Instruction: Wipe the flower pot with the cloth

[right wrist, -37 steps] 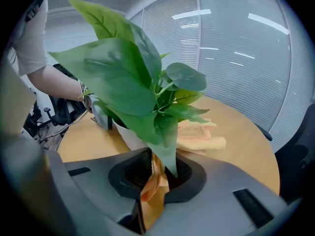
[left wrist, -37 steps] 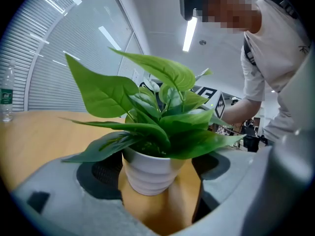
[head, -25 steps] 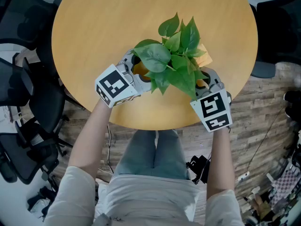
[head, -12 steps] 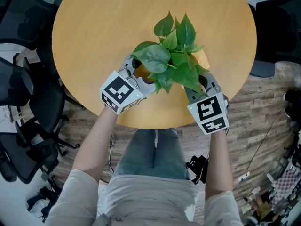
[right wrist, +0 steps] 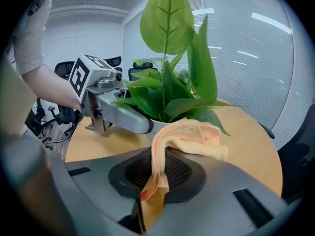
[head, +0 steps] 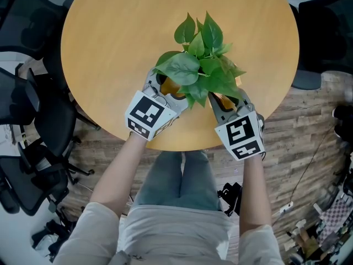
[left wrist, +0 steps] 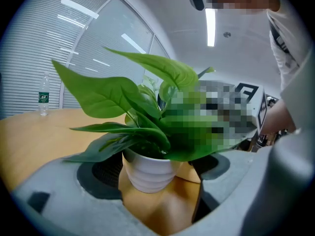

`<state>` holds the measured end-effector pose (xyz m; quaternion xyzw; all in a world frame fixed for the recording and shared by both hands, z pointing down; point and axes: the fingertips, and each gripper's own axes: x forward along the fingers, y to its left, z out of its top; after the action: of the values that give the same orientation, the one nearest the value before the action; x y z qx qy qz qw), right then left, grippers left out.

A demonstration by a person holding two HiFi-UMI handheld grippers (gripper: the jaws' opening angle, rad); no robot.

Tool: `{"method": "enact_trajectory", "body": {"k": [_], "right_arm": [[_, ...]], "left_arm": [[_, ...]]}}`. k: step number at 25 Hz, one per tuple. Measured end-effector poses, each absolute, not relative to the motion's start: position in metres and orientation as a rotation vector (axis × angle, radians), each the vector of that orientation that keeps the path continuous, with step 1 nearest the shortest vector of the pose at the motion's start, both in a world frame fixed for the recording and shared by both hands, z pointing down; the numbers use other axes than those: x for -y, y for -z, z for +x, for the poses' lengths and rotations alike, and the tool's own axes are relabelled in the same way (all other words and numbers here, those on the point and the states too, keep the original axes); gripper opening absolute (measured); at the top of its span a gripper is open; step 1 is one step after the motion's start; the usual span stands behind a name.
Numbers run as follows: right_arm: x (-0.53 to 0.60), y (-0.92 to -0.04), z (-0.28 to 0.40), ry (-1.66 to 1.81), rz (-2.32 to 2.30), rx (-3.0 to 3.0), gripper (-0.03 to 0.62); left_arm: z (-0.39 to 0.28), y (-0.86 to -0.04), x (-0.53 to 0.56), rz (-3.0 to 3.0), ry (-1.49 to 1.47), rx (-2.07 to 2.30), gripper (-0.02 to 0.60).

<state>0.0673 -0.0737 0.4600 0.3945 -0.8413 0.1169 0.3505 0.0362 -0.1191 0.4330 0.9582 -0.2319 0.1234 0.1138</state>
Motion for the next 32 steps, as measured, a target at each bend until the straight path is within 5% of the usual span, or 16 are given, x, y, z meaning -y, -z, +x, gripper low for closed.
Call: {"method": "enact_trajectory", "body": {"k": [32], "right_arm": [[0.064,-0.447,0.082,-0.406,1.153,2.199,0.051]], "left_arm": [[0.019,-0.435,0.107,2.678,-0.386,0.902,0.448]]}}
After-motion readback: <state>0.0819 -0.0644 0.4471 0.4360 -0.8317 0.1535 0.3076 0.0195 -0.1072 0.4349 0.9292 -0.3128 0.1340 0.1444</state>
